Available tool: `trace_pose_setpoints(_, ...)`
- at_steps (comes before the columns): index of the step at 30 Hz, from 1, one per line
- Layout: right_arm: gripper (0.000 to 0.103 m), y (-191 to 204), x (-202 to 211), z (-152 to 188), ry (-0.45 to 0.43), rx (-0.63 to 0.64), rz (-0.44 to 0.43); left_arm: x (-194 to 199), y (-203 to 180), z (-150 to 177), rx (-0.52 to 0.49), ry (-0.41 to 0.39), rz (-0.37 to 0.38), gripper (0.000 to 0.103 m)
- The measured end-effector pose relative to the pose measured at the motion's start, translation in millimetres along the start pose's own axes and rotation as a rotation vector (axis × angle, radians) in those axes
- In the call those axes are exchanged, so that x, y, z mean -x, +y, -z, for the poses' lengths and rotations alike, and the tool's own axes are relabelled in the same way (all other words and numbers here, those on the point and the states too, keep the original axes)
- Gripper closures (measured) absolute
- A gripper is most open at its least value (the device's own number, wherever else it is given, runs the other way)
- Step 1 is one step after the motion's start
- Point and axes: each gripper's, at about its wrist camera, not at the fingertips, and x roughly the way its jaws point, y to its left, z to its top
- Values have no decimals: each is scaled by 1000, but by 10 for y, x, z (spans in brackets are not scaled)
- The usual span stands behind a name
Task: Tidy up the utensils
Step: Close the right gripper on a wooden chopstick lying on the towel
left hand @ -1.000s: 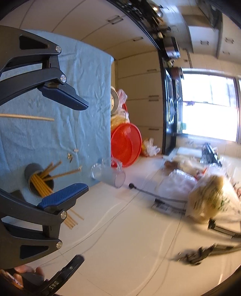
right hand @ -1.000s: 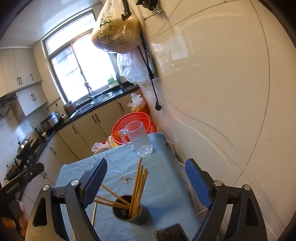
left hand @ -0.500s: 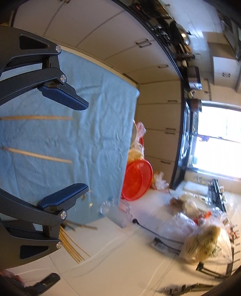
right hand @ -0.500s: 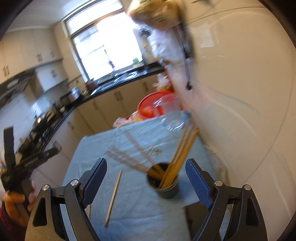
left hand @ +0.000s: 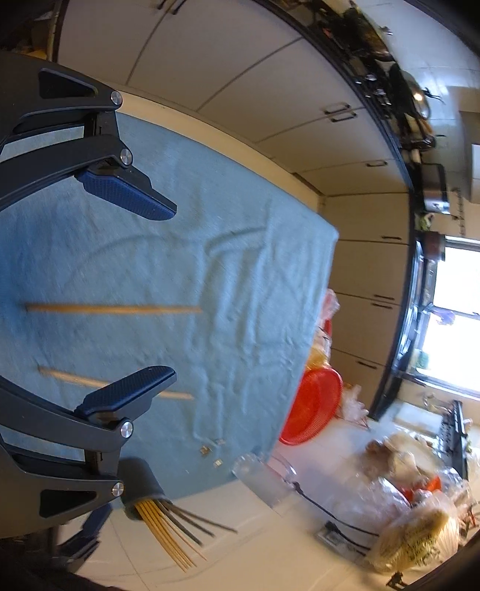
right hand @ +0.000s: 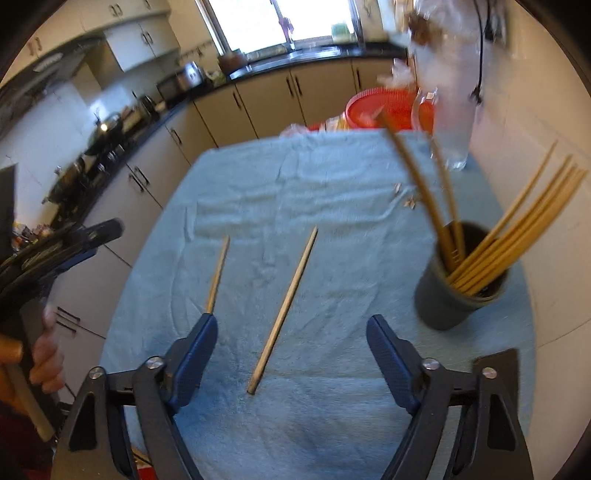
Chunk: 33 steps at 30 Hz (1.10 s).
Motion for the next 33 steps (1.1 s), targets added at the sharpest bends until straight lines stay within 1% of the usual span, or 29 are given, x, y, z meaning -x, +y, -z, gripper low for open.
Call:
trace_pose_setpoints(1, 23, 27, -119, -21, 22, -3, -6, -44, 71, 40, 4, 15, -2, 23)
trace_pose_setpoints(3, 31, 40, -328, -78, 57, -18, -1, -121, 179, 97, 10, 42, -11, 23)
trace_pose_setpoints(4, 32, 37, -449, -113, 79, -34, 0, -170, 251, 143, 12, 58, -13, 23)
trace_pose_setpoints(5, 37, 44, -542, -134, 94, -47, -5, -204, 289, 163, 10, 66, -13, 23)
trace_pose_setpoints(6, 44, 35, -667, -173, 112, -65, -4, -242, 333, 192, 5, 78, -19, 23)
trace_pose_setpoints(8, 48, 12, -873, -256, 139, -101, 17, -307, 423, 256, -13, 98, -22, 23)
trace_pose_setpoints(9, 55, 2, -988, -294, 153, -113, 21, -333, 442, 277, -21, 103, -23, 23)
trace_pose_setpoints(11, 59, -7, -1184, -363, 175, -132, 44, -379, 497, 323, -43, 115, -26, 23)
trace_pose_setpoints(13, 63, -12, -1329, -430, 191, -135, 72, -426, 539, 351, -63, 129, -22, 23)
trace_pose_setpoints(14, 67, -14, -1412, -458, 202, -143, 81, -438, 551, 351, -66, 135, -19, 23)
trace_pose_setpoints(17, 72, 10, -1571, -521, 226, -142, 103, -479, 595, 358, -84, 146, -11, 23)
trace_pose_setpoints(18, 79, 22, -1631, -534, 237, -134, 116, -498, 606, 358, -90, 152, -7, 24)
trace_pose_setpoints(20, 82, 40, -1729, -544, 255, -134, 126, -525, 607, 349, -98, 161, 0, 25)
trace_pose_setpoints(21, 88, 49, -1763, -535, 265, -127, 134, -549, 594, 340, -103, 168, 6, 25)
trace_pose_setpoints(22, 92, 74, -1767, -543, 253, -108, 152, -568, 580, 332, -109, 173, 12, 27)
trace_pose_setpoints(25, 95, 87, -1791, -535, 262, -98, 121, -637, 495, 286, -126, 190, 34, 31)
trace_pose_setpoints(27, 95, 97, -1749, -511, 253, -80, 117, -705, 416, 246, -130, 212, 62, 33)
trace_pose_setpoints(29, 95, 87, -1651, -496, 235, -73, 105, -822, 291, 195, -130, 243, 95, 38)
trace_pose_setpoints(32, 95, 67, -1502, -465, 207, -65, 98, -1043, 89, 143, -140, 290, 122, 49)
trace_pose_setpoints(33, 95, 56, -1449, -451, 199, -64, 95, -1100, 35, 138, -143, 304, 120, 55)
